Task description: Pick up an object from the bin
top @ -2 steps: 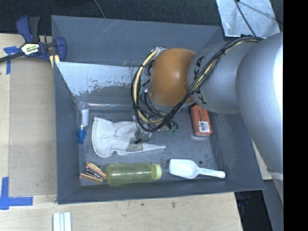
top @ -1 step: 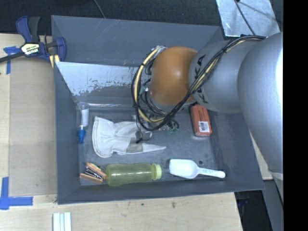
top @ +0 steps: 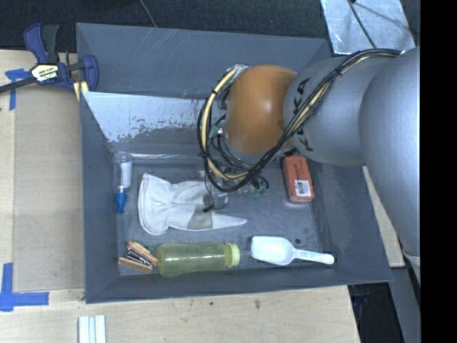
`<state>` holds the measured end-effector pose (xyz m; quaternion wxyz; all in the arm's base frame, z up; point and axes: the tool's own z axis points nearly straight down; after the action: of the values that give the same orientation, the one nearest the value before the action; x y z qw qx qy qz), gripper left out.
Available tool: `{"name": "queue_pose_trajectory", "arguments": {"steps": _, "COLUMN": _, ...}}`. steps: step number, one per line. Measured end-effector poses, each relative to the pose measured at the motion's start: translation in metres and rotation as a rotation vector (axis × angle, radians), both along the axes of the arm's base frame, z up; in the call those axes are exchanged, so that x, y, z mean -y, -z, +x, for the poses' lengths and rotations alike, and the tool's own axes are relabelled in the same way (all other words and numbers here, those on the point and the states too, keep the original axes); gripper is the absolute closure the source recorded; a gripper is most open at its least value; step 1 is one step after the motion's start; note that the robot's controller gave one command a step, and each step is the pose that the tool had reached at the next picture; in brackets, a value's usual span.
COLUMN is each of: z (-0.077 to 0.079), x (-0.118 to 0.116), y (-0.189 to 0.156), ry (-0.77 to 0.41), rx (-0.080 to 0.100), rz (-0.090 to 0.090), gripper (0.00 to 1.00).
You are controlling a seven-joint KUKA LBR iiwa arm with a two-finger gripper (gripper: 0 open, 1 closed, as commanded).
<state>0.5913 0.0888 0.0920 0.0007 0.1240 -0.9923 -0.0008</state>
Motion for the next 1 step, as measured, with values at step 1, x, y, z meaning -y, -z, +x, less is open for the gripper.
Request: {"name": "queue_pose_trajectory", "arguments": {"steps": 1, "z": -0.0007, "x": 0.0004, "y": -0.0234, "ry": 0.0, "rx": -0.004, "rz": -0.002, "gripper": 1.0}}
